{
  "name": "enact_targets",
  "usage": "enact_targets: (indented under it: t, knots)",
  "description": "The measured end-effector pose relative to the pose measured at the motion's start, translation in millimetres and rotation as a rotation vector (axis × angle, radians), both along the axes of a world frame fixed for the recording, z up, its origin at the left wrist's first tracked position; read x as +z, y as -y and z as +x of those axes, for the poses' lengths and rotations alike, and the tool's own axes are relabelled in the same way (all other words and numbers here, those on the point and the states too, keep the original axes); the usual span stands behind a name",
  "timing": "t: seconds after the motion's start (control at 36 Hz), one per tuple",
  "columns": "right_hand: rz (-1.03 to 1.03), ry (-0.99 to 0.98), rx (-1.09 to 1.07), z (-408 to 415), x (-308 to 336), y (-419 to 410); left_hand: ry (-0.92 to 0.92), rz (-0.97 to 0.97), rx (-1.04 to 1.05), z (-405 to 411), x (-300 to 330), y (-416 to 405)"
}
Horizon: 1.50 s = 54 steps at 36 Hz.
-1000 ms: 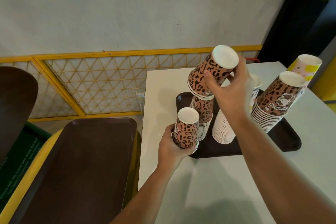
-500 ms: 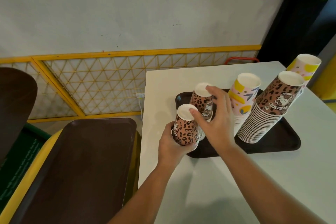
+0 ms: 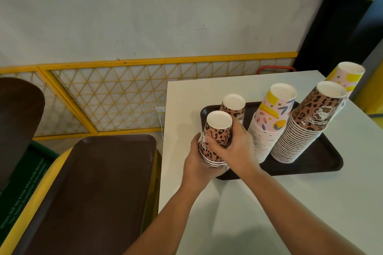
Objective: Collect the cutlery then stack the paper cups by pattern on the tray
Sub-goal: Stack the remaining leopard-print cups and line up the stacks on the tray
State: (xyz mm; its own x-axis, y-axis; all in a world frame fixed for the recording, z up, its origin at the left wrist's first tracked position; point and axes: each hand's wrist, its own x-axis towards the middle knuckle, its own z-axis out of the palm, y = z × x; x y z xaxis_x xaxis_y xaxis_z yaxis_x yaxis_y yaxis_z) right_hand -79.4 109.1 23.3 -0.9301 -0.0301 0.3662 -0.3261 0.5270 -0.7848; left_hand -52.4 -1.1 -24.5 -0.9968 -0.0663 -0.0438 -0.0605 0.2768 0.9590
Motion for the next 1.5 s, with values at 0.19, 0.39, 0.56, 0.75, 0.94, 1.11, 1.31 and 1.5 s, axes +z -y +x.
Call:
enact_targets:
  t: [0.19, 0.39, 0.56, 0.75, 0.94, 1.11, 1.31, 1.5]
  knots:
    - [-0.064, -0.079, -0.054, -4.1, 17.3, -3.9, -0.008, 0.027, 0.027, 0.2, -4.6, 1.2]
    - [-0.268, -0.24, -0.094, -9.1, 69.1, -10.3, -0.01, 0.018, 0.04, 2.6, -7.5, 2.2]
    - [-0.298, -0.33, -0.208, -29.5, 89.8, -18.9, -0.025, -0.012, 0.044, 1.6, -4.3, 1.7]
    - [-0.164, -0.154, -0.217, -42.6, 47.7, -19.8, -0.038, -0.006, 0.064, 1.6, -2.2, 0.6]
    - [-0.065, -0.178, -0.231, -24.9, 31.4, -16.0, -0.048, -0.008, 0.079, 2.1, 0.4, 1.2]
    - [-0.083, -0.204, -0.114, 1.1, 22.3, -11.5, -0.074, 0.022, 0.096, 1.5, 6.6, -1.4]
    - [-0.042, -0.021, -0.012, 15.5, 3.5, -0.4, -0.122, 0.001, 0.07, 1.3, 14.5, -6.2]
    - [0.001, 0.005, -0.037, 9.4, 2.1, -3.5, -0.109, -0.019, 0.047, 1.2, 17.4, -6.7]
